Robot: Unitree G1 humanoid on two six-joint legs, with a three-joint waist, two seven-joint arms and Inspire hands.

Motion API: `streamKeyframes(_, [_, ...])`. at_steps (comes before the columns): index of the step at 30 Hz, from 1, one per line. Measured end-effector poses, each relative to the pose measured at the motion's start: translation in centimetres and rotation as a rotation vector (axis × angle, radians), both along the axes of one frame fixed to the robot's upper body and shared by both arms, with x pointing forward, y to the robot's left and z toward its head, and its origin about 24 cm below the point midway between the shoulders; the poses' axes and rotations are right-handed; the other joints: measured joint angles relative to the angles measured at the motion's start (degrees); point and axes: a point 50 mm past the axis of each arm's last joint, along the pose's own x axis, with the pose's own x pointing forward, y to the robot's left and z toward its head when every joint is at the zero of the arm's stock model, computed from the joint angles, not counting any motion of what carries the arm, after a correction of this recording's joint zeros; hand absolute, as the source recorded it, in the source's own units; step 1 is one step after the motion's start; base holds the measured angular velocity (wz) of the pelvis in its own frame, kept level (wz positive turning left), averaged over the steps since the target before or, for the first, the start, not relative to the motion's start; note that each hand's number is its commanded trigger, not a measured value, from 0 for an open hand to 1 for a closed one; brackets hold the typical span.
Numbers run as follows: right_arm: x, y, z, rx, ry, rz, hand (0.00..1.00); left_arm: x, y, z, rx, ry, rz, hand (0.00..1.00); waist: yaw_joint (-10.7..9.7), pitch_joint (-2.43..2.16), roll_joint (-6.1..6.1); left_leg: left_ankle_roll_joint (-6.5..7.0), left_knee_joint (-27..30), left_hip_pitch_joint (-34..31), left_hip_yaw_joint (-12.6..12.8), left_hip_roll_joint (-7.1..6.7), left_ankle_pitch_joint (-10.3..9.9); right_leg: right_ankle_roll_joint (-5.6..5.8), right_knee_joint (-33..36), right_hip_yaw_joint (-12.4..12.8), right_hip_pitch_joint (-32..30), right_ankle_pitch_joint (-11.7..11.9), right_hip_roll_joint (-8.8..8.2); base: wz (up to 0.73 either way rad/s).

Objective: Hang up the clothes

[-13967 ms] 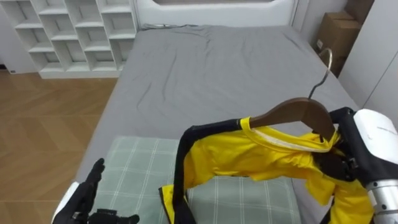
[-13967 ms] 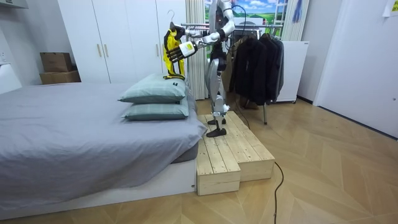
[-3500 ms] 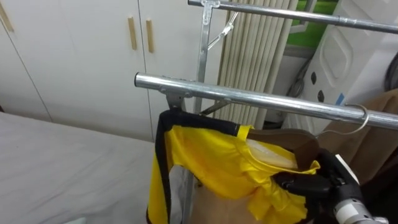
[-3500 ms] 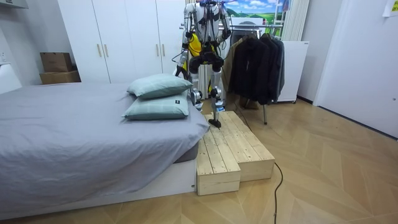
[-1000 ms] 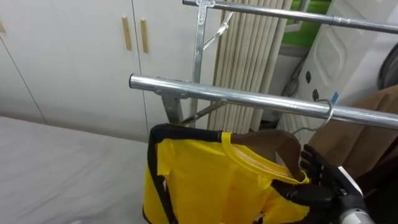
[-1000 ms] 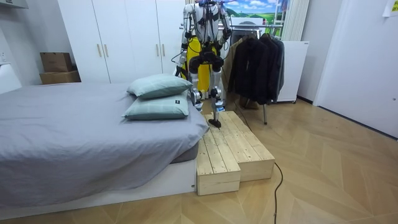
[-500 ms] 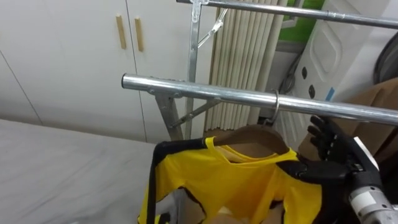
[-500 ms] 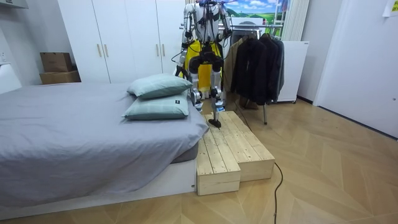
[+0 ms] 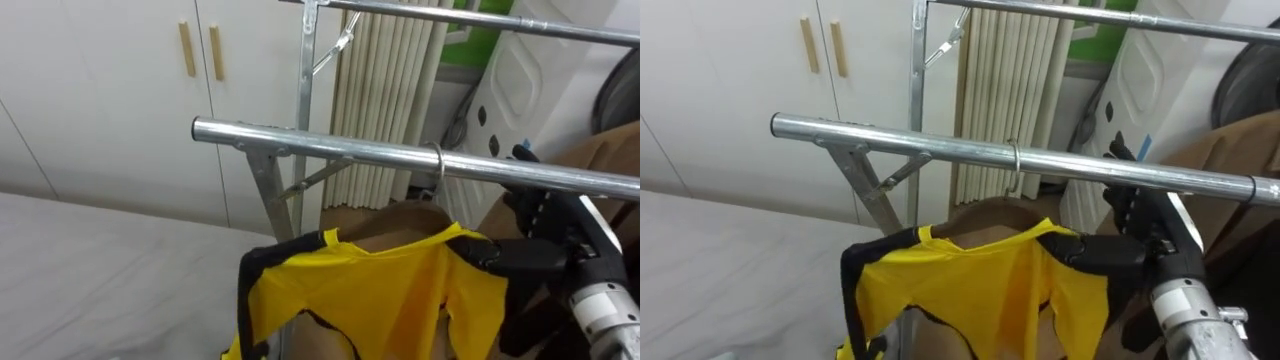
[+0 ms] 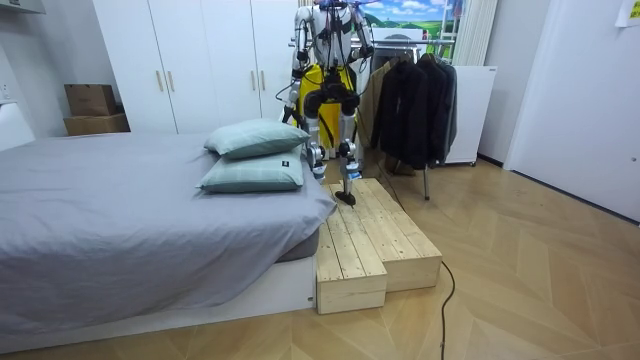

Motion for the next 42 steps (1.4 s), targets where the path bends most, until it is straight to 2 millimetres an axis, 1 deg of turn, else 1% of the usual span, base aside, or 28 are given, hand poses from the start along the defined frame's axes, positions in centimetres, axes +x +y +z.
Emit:
streamKeyframes(6, [-0.2,0.0,-0.3,0.003,0.011,0.008,0.00,-0.1,0.0,0.0,0.001,0.002,0.000,0.00,-0.2,-0.01,0.08,0.00,0.0,0.0,0.0,0.04,0.0,0.00,0.0,0.0,0.0,0.0,0.04,0.00])
streamKeyframes(12, [-0.8,-0.3,-0.9,0.000,0.040,-0.005,0.00,-0.1,0.0,0.0,0.003,0.002,-0.001,0.00,-0.2,-0.04,0.06,0.00,0.0,-0.1,0.0,0.02,0.0,0.00,-0.1,0.0,0.0,0.0,0.00,0.00])
streamKeyframes(15, [-1.2,-0.7,-1.7,-0.011,0.077,-0.021,0.00,-0.1,0.2,0.1,0.002,0.004,0.000,0.00,-0.3,-0.18,0.04,0.00,0.0,-0.1,0.0,0.03,0.0,0.00,-0.1,0.0,0.0,0.0,0.01,0.00])
streamKeyframes(16, [-1.6,-0.9,-2.4,-0.025,0.109,-0.028,0.00,-0.2,0.3,0.1,-0.001,0.008,0.000,0.00,-0.2,-0.42,-0.03,0.00,0.0,-0.1,0.1,0.03,0.0,0.00,-0.1,0.0,0.0,0.0,0.00,0.00])
streamKeyframes(18, [-2.0,-1.2,-3.4,-0.065,0.157,-0.030,0.00,-0.2,0.4,0.1,-0.006,0.013,0.002,0.00,-0.4,-0.63,0.00,0.00,0.0,-0.1,-0.1,0.03,0.0,0.00,-0.1,0.0,0.0,0.0,-0.01,0.00])
streamKeyframes(19, [-2.3,-1.5,-4.1,-0.086,0.195,-0.037,0.00,-0.2,0.5,0.1,-0.011,0.016,0.001,0.00,-0.5,-0.75,-0.03,0.00,0.0,-0.1,-0.1,0.03,0.0,0.00,-0.1,0.0,0.0,0.0,-0.02,0.00])
streamKeyframes(20, [-2.6,-1.8,-5.0,-0.116,0.242,-0.039,0.00,0.0,0.5,0.1,-0.011,0.012,0.000,0.00,-0.6,-0.77,-0.06,0.00,0.0,-0.1,-0.2,0.03,0.0,0.00,-0.1,0.0,0.0,0.0,-0.05,0.00])
streamKeyframes(21, [-2.8,-1.9,-5.4,-0.132,0.265,-0.037,0.00,0.0,0.5,0.1,-0.012,0.014,0.000,0.00,-0.8,-0.77,-0.06,0.00,0.0,-0.1,-0.2,0.02,0.0,0.00,-0.1,-0.1,0.0,0.0,-0.06,0.00])
streamKeyframes(23, [-3.5,-2.3,-6.8,-0.171,0.346,-0.031,0.00,-0.2,0.5,0.1,-0.015,0.021,0.001,0.00,-1.6,-0.75,-0.03,0.00,0.0,-0.1,-0.2,0.02,0.0,0.00,-0.1,-0.1,0.0,0.0,-0.06,0.00])
streamKeyframes(27, [-4.6,-2.9,-8.8,-0.247,0.455,-0.031,0.00,-0.2,0.5,0.1,-0.018,0.026,0.006,0.00,-1.8,-0.74,-0.05,0.00,0.0,0.0,-0.1,0.02,0.0,0.00,-0.1,0.0,0.1,0.0,-0.08,0.00])
streamKeyframes(29, [-5.7,-3.3,-10.3,-0.281,0.539,-0.032,0.00,-0.3,0.7,0.1,-0.021,0.025,0.025,0.00,-1.7,-0.68,-0.03,0.00,0.0,0.0,-0.1,0.02,0.0,0.00,-0.1,0.0,0.1,0.0,-0.07,0.00])
streamKeyframes(30, [-6.0,-3.4,-10.7,-0.287,0.562,-0.033,0.00,0.0,0.7,0.1,-0.021,0.016,0.025,0.00,-1.6,-0.68,-0.06,0.00,0.0,0.0,-0.1,0.02,0.0,0.00,-0.1,-0.1,0.1,0.0,-0.07,0.00])
streamKeyframes(32, [-7.5,-3.7,-12.5,-0.301,0.663,-0.026,0.00,0.0,0.8,0.1,-0.025,0.012,0.030,0.00,-1.5,-0.63,-0.11,0.00,0.0,0.0,-0.2,0.01,0.0,0.00,-0.1,-0.1,0.1,0.0,-0.07,0.00])
streamKeyframes(33, [-7.9,-3.7,-12.9,-0.303,0.684,-0.024,0.00,0.0,0.7,0.1,-0.026,0.011,0.030,0.00,-1.5,-0.58,-0.07,0.00,0.0,0.0,-0.2,0.01,0.0,0.00,-0.1,-0.1,0.1,0.0,-0.07,0.00])
streamKeyframes(35, [-9.0,-3.8,-13.6,-0.317,0.734,-0.009,0.00,0.0,0.7,0.1,-0.028,0.010,0.029,0.00,-1.5,-0.30,0.04,0.00,0.0,0.0,-0.2,0.01,0.0,0.00,-0.1,-0.1,0.0,0.0,-0.05,0.00])
streamKeyframes(37, [-9.4,-3.8,-13.8,-0.319,0.747,-0.004,0.00,0.1,0.8,0.1,-0.031,0.010,0.028,0.00,-1.6,-0.23,0.00,0.00,0.0,-0.1,-0.2,0.03,0.0,0.01,-0.1,0.0,0.0,0.0,-0.01,0.00])
streamKeyframes(42, [-10.1,-3.5,-14.4,-0.304,0.776,0.011,0.00,0.3,1.1,0.2,-0.035,0.002,0.020,0.00,-1.4,-0.22,-0.53,0.00,0.0,-0.1,-0.3,0.02,0.0,0.01,-0.1,-0.1,0.0,0.0,-0.03,0.00])
